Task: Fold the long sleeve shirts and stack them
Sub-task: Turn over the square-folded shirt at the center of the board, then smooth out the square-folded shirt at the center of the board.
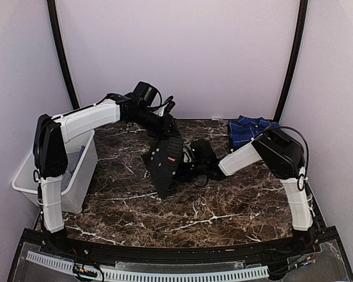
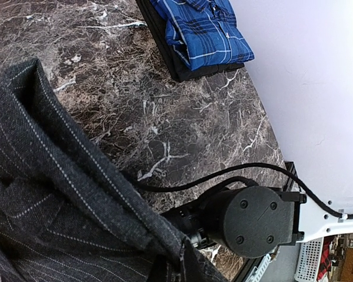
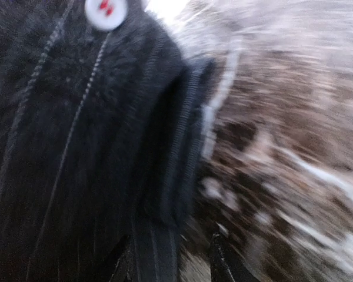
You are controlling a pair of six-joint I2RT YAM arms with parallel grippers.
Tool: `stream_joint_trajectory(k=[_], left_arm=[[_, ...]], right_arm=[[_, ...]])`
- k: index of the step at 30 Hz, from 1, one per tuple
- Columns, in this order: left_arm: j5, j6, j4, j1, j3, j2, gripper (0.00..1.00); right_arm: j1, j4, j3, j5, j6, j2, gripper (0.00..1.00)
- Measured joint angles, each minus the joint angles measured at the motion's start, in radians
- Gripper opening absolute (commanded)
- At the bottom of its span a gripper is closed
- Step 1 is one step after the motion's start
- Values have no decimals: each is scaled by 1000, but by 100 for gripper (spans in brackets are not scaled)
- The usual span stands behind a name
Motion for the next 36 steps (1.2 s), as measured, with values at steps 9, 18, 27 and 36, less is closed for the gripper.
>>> stream_joint_trajectory(k=[9,18,27,36], left_arm=[[24,-5,24,-7,8,33,0],[11,-26,47,-146,240,282,29],[-94,-75,7,-282,433,452,63],[-183,-108,67,-135,18,46,58]], right_arm=[[-71,-61,-248,101,-11,-216,45],[-206,-341,-548,345,-129,-817,62],[-244,-552,-616,425,-257,-995,79],[-241,-606,-517,399,-352,-756,64]])
